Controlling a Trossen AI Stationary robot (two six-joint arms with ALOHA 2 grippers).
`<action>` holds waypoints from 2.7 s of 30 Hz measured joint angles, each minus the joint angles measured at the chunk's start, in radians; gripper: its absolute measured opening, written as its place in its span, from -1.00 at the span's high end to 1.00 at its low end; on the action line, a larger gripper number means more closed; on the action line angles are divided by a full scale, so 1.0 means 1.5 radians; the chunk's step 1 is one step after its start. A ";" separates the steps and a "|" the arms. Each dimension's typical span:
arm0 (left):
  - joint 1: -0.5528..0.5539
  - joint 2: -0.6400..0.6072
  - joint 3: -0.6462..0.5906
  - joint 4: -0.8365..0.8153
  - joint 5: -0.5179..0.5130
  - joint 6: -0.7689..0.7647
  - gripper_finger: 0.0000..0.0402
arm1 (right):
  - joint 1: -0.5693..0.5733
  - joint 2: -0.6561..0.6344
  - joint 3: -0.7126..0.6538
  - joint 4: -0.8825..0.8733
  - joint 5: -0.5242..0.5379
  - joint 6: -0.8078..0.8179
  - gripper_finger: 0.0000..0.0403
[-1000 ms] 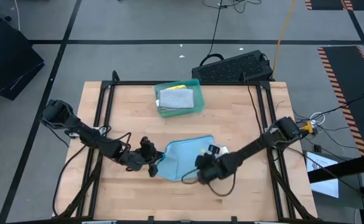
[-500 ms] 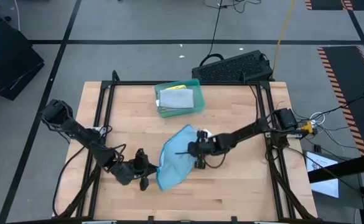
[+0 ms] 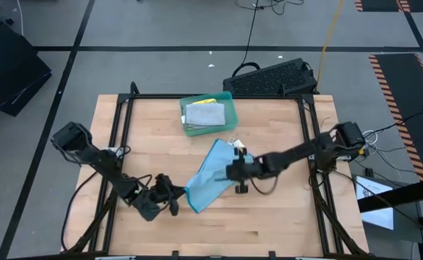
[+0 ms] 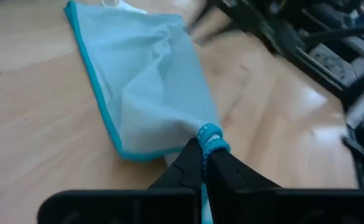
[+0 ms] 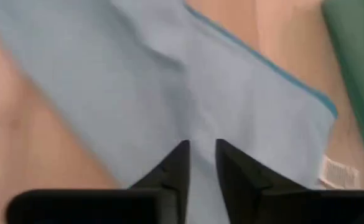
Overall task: Fold microfiber towels
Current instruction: Fold the blue microfiber cloth
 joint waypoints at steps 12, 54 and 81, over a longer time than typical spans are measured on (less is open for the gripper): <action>0.037 0.034 0.000 0.033 0.017 0.047 0.97 | 0.212 0.150 0.004 0.506 0.060 0.074 0.03; 0.011 0.034 -0.001 0.021 0.139 0.070 0.97 | 0.184 0.314 0.276 0.181 -0.057 0.111 0.94; -0.076 0.101 0.243 -0.153 0.188 0.235 0.95 | 0.309 0.062 0.111 0.080 0.022 0.174 0.99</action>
